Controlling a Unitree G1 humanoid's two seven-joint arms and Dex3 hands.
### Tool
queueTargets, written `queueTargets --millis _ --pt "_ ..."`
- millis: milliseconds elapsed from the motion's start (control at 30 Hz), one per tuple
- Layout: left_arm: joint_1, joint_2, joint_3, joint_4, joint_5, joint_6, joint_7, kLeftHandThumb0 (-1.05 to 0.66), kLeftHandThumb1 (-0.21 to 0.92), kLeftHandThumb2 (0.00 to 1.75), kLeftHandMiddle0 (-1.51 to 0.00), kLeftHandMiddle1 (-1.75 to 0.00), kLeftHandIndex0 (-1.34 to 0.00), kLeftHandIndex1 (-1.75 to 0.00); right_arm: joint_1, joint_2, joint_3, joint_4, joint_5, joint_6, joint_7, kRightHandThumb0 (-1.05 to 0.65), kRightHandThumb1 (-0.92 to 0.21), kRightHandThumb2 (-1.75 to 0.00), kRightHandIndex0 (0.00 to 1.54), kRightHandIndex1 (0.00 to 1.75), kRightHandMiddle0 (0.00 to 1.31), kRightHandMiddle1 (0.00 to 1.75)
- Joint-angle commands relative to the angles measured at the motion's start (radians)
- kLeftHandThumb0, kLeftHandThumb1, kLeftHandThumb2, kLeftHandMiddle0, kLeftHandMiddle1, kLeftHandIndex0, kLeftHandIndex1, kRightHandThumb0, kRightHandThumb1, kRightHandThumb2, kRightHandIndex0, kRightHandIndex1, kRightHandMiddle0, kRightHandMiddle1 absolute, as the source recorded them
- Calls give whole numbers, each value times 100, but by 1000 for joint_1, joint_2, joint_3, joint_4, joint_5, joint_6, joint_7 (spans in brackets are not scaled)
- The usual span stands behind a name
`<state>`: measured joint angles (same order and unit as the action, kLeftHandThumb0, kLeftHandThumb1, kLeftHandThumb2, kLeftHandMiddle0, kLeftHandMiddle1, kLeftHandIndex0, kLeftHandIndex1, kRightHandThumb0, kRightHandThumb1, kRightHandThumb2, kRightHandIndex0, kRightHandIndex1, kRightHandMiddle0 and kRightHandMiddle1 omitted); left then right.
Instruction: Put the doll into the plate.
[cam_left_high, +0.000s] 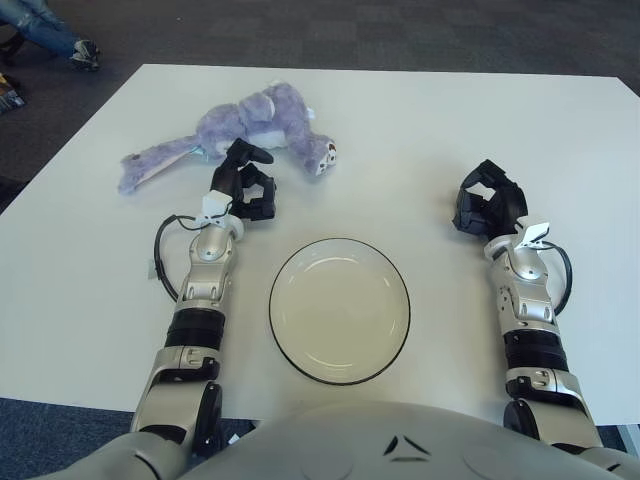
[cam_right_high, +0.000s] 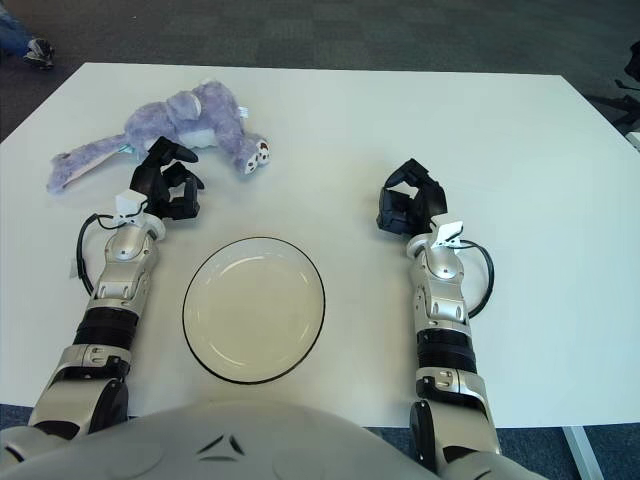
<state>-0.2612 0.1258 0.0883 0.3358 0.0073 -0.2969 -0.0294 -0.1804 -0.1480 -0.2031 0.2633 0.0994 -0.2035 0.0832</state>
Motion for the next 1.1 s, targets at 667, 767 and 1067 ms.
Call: queueTargets --millis 667,767,1067 --pt "14 -2 -9 28 35 -59 29 -1 34 127 -69 -161 -33 -175 6 -9 -3 13 3 -6 3 -47 -35 -128 125 175 59 175" --pt "12 0 -12 36 60 -79 52 -1 34 127 -69 -162 -33 -175 4 -10 -3 17 3 -7 3 -47 -35 -128 125 175 59 175" --pt "4 3 -17 70 140 -159 150 -1 34 126 -69 -161 -33 -175 3 -8 -6 15 7 2 0 -47 -35 -127 125 175 58 175"
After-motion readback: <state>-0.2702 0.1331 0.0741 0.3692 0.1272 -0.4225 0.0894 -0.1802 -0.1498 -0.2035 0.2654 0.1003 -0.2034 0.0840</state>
